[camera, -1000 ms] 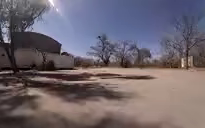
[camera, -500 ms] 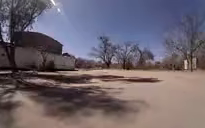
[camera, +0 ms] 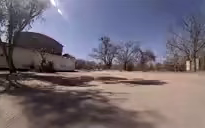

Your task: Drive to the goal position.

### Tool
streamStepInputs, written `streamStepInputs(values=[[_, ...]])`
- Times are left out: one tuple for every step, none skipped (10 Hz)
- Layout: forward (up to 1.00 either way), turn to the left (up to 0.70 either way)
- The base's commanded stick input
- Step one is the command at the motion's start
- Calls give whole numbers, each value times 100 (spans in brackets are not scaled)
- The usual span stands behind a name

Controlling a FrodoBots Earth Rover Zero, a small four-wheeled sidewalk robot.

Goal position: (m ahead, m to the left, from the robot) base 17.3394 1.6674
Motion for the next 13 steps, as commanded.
streamStepInputs(values=[[100, 0], [100, 0], [100, 0], [100, 0], [100, 0], [100, 0], [100, 0], [100, 0], [100, 0], [100, 0], [100, 0], [100, 0], [100, 0]])
